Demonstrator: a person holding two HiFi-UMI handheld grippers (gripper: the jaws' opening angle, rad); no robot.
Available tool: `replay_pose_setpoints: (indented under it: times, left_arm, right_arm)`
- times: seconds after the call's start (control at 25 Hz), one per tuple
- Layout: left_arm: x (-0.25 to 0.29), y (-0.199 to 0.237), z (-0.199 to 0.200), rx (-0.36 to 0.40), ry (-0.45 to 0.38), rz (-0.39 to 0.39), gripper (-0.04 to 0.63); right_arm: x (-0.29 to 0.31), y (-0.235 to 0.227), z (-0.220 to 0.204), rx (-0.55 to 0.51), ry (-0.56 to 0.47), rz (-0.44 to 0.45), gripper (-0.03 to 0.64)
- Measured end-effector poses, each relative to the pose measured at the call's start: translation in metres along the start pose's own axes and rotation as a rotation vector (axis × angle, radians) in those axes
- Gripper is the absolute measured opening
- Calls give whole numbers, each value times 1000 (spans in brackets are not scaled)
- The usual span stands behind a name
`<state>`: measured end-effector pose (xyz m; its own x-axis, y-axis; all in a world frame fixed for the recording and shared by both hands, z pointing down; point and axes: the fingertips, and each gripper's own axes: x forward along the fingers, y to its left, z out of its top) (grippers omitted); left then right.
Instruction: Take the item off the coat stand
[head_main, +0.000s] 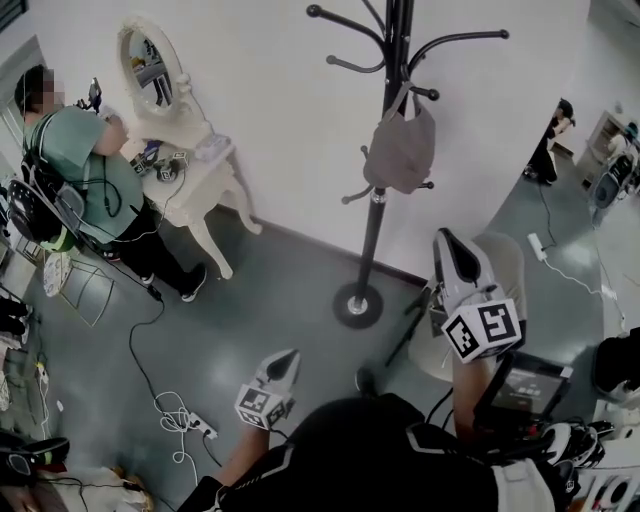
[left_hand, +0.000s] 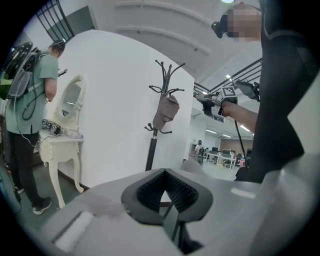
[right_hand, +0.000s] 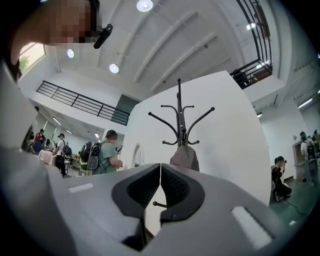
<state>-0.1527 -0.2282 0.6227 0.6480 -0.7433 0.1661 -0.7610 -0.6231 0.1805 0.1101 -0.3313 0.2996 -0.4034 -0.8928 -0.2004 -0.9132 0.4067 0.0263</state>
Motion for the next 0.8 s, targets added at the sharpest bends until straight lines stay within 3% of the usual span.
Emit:
replay_pose_setpoints:
  times: [0.08, 0.16, 0.8]
  left_arm:
    - [6, 1, 3, -4, -2, 5, 15]
    - [12, 1, 6, -10, -9, 10, 15]
    - [52, 24, 20, -1, -4, 66, 15]
  right_arm:
    - [7, -6, -3, 9, -1, 0, 15]
    - [14, -11, -7, 21, 1, 12, 71]
    - [77, -49, -28, 52, 31, 35, 201]
